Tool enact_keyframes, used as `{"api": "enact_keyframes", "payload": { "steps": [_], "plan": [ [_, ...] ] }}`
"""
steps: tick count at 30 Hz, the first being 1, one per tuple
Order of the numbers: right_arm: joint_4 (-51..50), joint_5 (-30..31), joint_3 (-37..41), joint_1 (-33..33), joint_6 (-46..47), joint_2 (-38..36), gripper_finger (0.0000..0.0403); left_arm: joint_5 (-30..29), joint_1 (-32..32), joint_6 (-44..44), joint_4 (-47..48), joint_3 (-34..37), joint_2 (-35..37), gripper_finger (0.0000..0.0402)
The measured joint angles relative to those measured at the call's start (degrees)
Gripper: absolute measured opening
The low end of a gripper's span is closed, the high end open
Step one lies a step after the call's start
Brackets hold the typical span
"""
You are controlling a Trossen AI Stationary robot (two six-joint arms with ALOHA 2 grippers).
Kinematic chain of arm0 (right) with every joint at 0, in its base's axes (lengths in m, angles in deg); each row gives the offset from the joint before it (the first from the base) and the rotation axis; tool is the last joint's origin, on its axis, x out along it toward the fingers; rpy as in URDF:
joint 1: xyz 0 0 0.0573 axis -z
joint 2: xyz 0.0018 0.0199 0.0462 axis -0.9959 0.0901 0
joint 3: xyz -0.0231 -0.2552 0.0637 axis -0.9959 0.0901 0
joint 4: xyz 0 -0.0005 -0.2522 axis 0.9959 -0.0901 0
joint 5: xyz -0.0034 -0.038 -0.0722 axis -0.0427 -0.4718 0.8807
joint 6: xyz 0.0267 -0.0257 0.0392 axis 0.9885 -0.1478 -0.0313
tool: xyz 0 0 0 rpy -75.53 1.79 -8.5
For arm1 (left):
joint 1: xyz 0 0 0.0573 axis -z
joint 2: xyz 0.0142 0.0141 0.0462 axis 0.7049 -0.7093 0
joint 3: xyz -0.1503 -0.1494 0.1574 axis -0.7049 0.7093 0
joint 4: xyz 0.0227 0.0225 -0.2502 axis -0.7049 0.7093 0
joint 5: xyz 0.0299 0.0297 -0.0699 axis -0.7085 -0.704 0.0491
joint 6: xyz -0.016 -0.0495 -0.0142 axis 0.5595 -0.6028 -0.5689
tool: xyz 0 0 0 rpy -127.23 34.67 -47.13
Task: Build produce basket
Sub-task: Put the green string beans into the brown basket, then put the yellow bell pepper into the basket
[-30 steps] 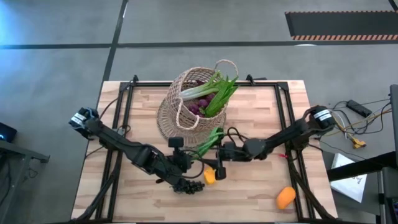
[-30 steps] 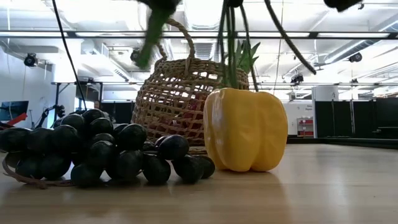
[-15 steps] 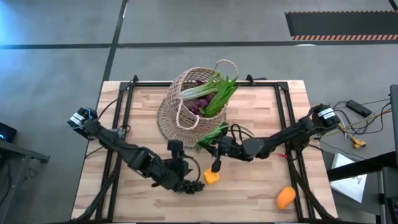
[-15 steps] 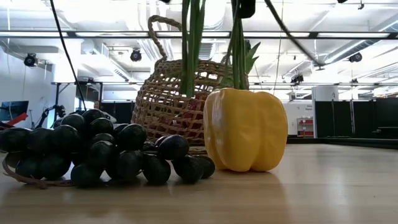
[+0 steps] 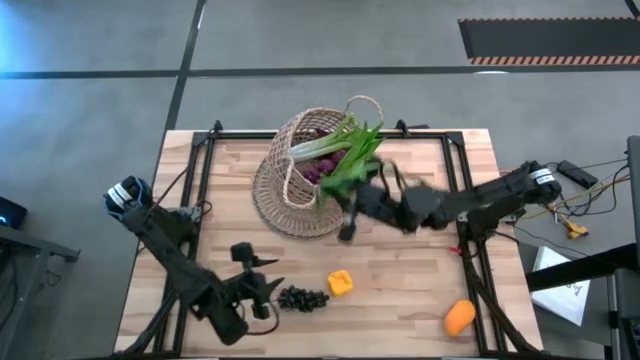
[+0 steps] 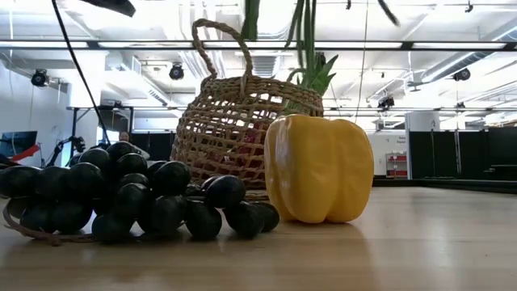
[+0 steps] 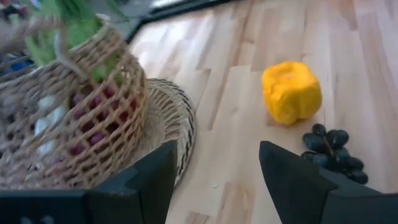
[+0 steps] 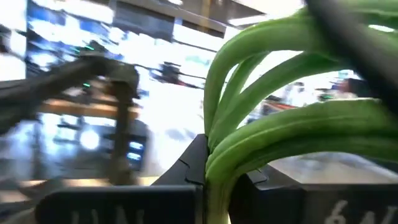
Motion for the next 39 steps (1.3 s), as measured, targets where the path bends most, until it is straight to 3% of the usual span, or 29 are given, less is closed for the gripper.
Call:
{"api": "enact_keyframes", "payload": {
  "steps": [4, 8, 13, 23, 27, 30, 35, 39],
  "plan": [
    [-11.81, 0.75, -13.52, 7.56, -3.55, 3.58, 0.0018, -4.02, 1.79, -7.27, -0.68, 4.02, 0.0, 0.0212],
    [-17.61, -1.46, -21.3, 16.82, -2.41, 8.83, 0.0018, -4.45, 1.95, -8.62, -2.25, 6.52, 0.0, 0.0212],
    [-19.06, -12.07, -23.03, 26.59, 9.94, 16.02, 0.0018, -4.42, 1.97, -8.59, -4.92, 8.21, 0.0, 0.0212],
    [-19.79, -12.83, -22.81, 31.62, 19.68, 28.71, 0.0028, -4.25, 2.26, -8.56, -6.33, 8.28, -0.04, 0.0212],
    [-22.71, -13.41, -23.24, 32.21, 20.49, 29.24, 0.0057, -4.16, 2.28, -8.53, -6.95, 8.32, -0.07, 0.0212],
    [-28.95, -18.2, -25.01, 33.87, 24.47, 29.25, 0.0098, -4.15, 2.27, -8.53, -7.46, 8.32, -0.09, 0.0212],
    [-46.78, -24.62, -31.25, 37.08, 31.56, 29.23, 0.0177, -4.15, 2.26, -8.51, -7.48, 8.32, -0.09, 0.0212],
    [-62.42, -26.76, -38.81, 37.69, 32.19, 29.26, 0.0217, -4.15, 2.26, -8.51, -7.48, 8.32, -0.09, 0.0212]
  ]
}}
